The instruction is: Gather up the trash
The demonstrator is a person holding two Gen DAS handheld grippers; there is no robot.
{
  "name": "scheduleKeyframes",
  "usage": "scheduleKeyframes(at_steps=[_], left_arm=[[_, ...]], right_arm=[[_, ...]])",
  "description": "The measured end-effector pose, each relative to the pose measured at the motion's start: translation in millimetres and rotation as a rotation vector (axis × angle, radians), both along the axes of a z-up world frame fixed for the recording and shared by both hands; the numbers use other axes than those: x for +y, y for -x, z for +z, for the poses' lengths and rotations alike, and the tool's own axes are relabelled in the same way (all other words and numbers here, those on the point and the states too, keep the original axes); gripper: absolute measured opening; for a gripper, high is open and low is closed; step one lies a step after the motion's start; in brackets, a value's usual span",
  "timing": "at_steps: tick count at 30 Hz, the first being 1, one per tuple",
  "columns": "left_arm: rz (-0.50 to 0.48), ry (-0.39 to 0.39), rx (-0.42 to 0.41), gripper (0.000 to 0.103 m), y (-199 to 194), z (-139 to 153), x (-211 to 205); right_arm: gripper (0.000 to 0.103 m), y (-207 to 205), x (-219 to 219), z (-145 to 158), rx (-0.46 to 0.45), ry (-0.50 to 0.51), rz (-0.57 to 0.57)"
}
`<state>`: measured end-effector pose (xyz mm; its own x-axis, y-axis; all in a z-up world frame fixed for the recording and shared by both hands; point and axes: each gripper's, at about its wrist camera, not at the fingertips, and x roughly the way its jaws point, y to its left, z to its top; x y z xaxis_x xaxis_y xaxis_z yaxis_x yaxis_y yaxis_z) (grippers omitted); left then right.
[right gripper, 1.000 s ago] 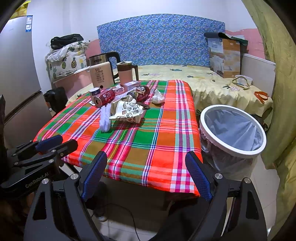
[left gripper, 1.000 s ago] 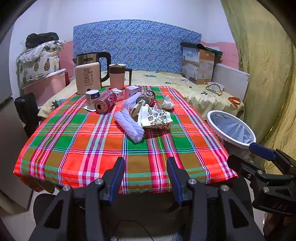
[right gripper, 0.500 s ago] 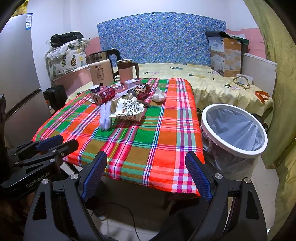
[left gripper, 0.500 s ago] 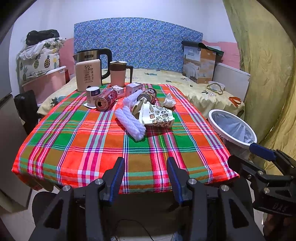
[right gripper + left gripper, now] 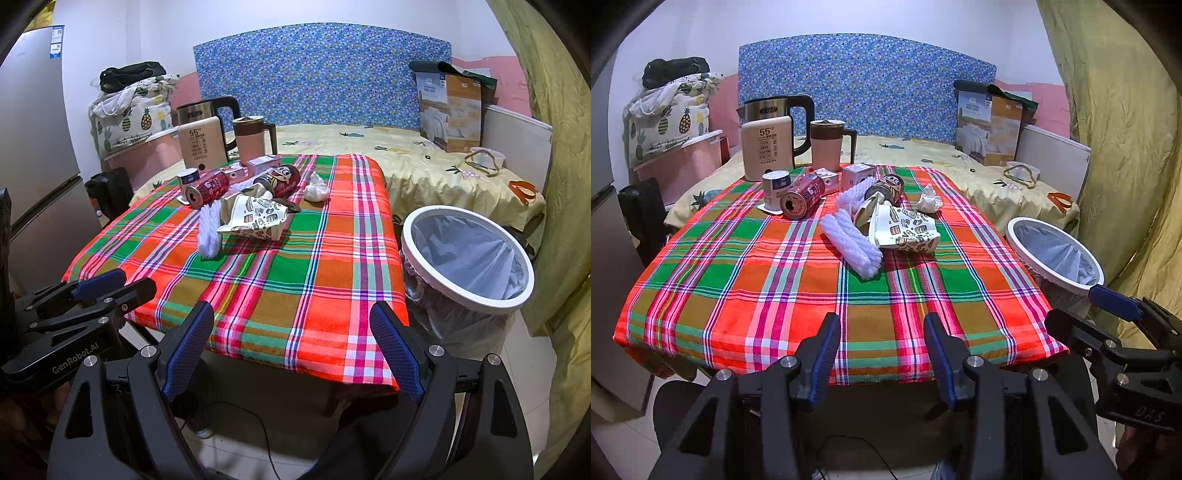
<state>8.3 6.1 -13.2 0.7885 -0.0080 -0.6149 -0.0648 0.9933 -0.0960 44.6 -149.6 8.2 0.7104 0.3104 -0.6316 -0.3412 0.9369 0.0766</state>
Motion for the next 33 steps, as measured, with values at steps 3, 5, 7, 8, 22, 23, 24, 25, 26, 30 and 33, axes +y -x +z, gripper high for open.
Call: scheduleKeyframes(at_steps=[3,5,7,8,22,23,24,25,26,30,33], left_arm=[[0.001,0.001,0.000,0.046,-0.3,-0.5,-0.2],[0.000,0.000,0.000,0.046,-0.3,-0.4,-0.2],[0.000,0.001,0.001,0.046,-0.3,-0.3,-0.2],[0.001,0.000,0.001,0.046,-0.3,-0.3,-0.2],[-0.002,0.001,0.004,0.046,-0.9,-2.0,-0.1],[-0.003,0.001,0.005,0.046,-1.2,-2.5,-0.3],[-0.003,0.001,0.006,0.046,-1.8,-2.5,-0.3],[-0.003,0.001,0.007,0.046,-2.2,-2.9,-0.3],[-0.003,0.001,0.008,0.046,-2.6,-3.2,-0.3],[-0.003,0.002,0.008,0.046,-3.2,-3.0,0.3],[-0.005,0.005,0.011,0.046,-4.4,-3.7,1.0]], right_arm=[[0.087,0.0,0.0,-0.4,0.001,0.002,-0.001],[0.087,0.2,-0.3,-0.5,-0.001,0.002,-0.002],[0.087,-0.4,-0.2,-0.5,0.003,0.002,-0.002],[0.087,-0.9,-0.2,-0.7,0.004,0.002,-0.002],[0.087,-1.6,-1.2,-0.6,0.006,0.004,-0.003],[0.087,-2.2,-0.9,-0.8,0.005,0.004,-0.004],[0.087,-2.3,-1.0,-0.9,0.007,0.003,-0.003],[0.087,-2.3,-1.0,-1.2,0.008,0.003,-0.003],[0.087,-2.1,-1.0,-1.2,0.008,0.005,-0.003],[0.087,-3.4,-0.7,-0.9,0.011,0.006,-0.002],[0.087,-3.8,-0.3,-1.3,0.013,0.006,-0.003]])
